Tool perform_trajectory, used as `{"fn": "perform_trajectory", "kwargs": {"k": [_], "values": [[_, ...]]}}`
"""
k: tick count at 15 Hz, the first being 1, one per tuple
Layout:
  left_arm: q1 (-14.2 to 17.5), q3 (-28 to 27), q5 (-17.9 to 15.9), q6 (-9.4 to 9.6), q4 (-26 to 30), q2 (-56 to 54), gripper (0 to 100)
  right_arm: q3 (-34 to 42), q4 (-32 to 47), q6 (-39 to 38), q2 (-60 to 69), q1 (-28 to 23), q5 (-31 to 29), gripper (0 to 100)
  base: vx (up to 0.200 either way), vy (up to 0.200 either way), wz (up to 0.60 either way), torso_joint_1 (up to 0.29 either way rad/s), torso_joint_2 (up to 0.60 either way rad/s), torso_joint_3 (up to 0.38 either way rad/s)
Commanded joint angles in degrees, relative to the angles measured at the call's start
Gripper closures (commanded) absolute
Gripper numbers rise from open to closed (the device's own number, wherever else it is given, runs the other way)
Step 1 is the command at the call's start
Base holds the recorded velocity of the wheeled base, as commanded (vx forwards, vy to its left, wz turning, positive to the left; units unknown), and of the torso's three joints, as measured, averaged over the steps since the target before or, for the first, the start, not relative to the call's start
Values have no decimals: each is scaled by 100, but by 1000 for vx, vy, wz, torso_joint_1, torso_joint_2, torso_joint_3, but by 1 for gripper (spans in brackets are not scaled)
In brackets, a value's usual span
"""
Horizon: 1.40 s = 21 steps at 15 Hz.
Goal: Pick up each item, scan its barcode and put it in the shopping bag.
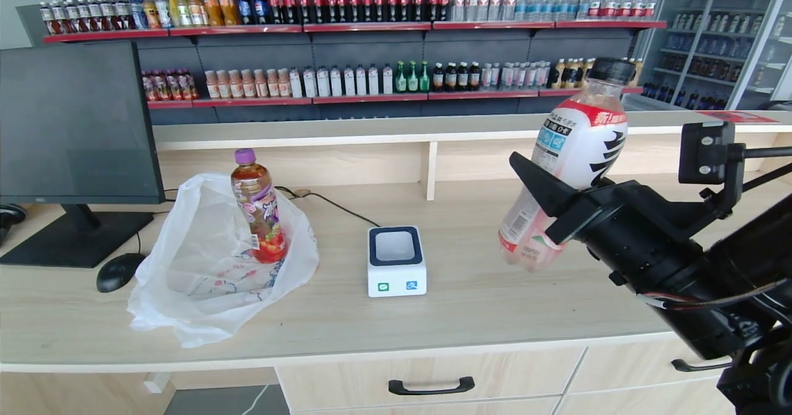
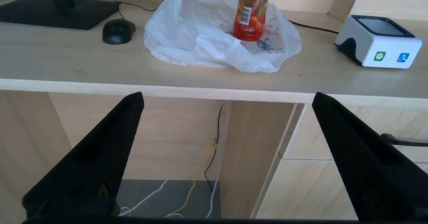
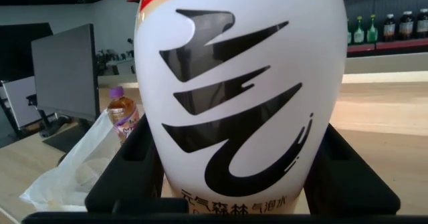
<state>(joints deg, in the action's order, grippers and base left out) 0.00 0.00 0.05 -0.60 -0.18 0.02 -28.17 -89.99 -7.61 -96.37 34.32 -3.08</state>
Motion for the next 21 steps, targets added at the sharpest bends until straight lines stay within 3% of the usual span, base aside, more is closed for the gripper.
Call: {"fn": "perform_trajectory", "kwargs": {"k": [1, 4, 7, 11, 17, 21], "values": [[0, 0, 4, -2, 1, -2, 0, -206, -1, 145, -146, 5, 256, 100, 0, 0, 0, 0, 0, 0], [0, 0, 4, -2, 1, -2, 0, -997, -1, 778, -576, -57, 1029, 100, 0, 0, 0, 0, 0, 0], [0, 0, 4, 7, 1, -2, 0, -1138, -1, 1103, -937, -57, 1214, 100, 0, 0, 0, 0, 0, 0], [0, 0, 4, 16, 1, -2, 0, -1902, -1, 1648, -1464, 49, 1328, 100, 0, 0, 0, 0, 0, 0], [0, 0, 4, 16, 1, -2, 0, -1410, -1, 1798, -1473, -162, 1275, 100, 0, 0, 0, 0, 0, 0], [0, 0, 4, 7, 1, -2, 0, -1393, -1, 1807, -1490, -224, 1275, 100, 0, 200, 0, 1, 2, 5]]}}
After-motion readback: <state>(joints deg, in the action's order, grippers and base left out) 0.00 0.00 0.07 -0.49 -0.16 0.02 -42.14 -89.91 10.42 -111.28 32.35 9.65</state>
